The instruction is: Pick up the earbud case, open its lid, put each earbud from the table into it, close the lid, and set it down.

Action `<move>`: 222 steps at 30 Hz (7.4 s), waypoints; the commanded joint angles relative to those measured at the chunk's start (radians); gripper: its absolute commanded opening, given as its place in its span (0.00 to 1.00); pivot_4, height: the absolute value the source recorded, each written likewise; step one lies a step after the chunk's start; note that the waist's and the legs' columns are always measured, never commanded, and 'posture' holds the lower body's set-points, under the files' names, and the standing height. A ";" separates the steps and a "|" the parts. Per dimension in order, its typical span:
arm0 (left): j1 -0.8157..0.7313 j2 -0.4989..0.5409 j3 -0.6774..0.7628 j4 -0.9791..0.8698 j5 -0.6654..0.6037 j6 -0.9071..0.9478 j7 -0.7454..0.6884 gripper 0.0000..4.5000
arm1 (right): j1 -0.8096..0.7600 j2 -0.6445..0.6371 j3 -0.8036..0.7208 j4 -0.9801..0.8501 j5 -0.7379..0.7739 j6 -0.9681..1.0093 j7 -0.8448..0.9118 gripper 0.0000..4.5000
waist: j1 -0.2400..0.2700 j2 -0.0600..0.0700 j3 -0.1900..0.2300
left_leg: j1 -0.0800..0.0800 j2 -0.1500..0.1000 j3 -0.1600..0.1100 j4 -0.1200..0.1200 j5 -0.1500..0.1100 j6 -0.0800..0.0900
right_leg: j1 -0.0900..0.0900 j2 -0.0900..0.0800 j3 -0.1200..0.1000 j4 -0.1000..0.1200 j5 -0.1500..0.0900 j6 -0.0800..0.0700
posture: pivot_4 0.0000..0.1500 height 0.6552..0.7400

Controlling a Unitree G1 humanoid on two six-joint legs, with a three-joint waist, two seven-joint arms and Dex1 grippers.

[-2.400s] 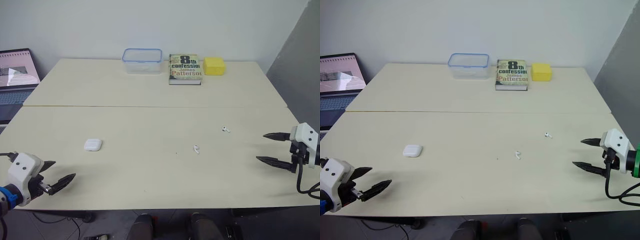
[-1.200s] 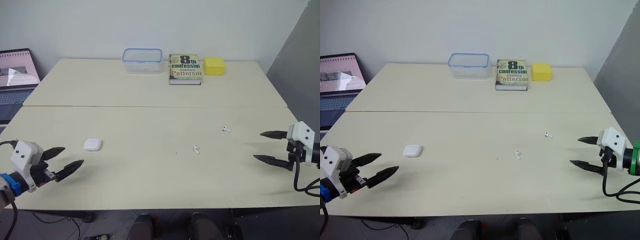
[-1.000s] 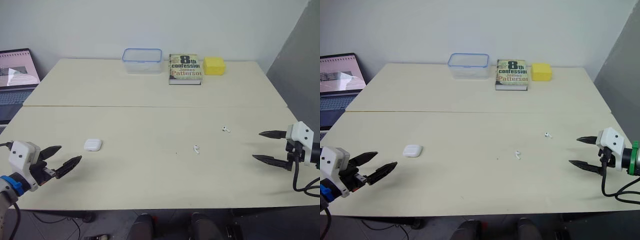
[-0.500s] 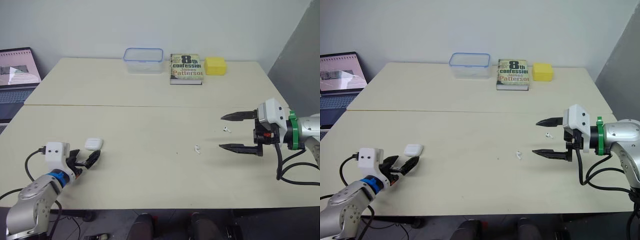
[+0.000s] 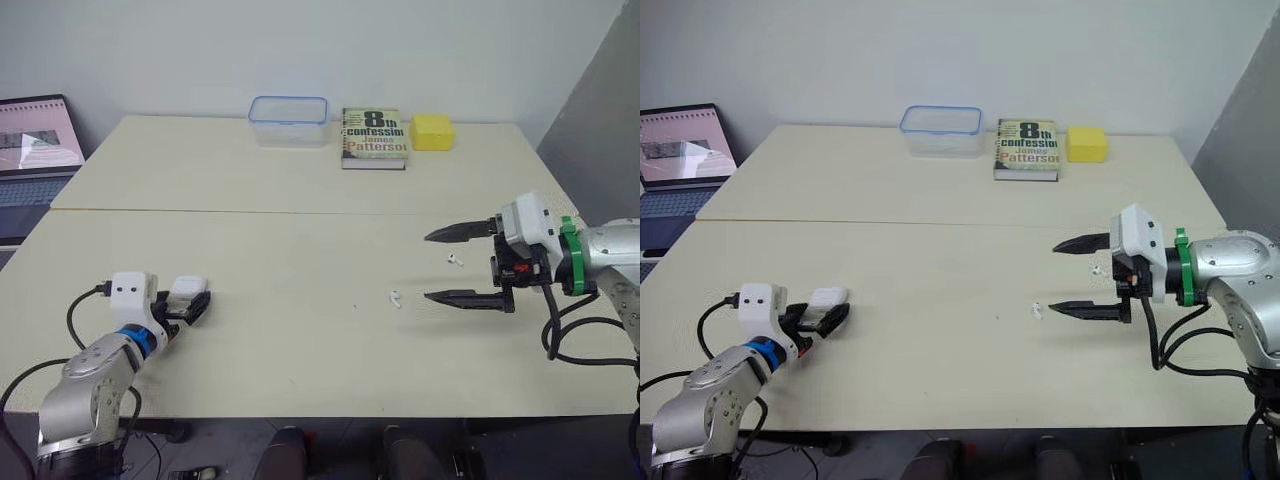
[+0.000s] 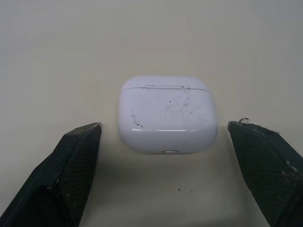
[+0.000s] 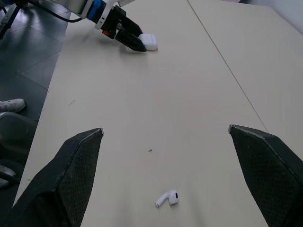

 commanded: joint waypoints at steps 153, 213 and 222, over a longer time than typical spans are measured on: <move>-0.560 0.001 -0.768 -0.169 0.102 0.000 -0.656 1.00 | -0.288 0.020 0.466 -0.070 -0.279 0.283 -0.013 0.18 | -0.024 0.003 0.004 | -0.003 0.002 -0.004 0.000 0.000 0.001 | -0.003 0.012 -0.001 -0.001 0.000 0.000 | 1.00 0.97; -0.295 -0.145 -0.586 -0.074 0.017 -0.371 -0.723 0.17 | -0.168 0.116 0.294 -0.132 -0.348 0.101 -0.160 1.00 | -0.021 0.003 0.004 | -0.002 0.001 -0.003 0.002 0.000 0.001 | -0.002 0.011 0.000 0.000 0.000 0.000 | 1.00 0.97; -0.292 -0.129 -0.606 -0.062 0.074 -0.435 -0.728 0.17 | -0.218 0.138 0.263 -0.088 -0.319 0.139 -0.142 1.00 | -0.021 0.003 0.004 | -0.002 0.002 -0.003 0.002 0.000 0.001 | -0.002 0.011 0.000 0.001 0.000 0.000 | 1.00 0.97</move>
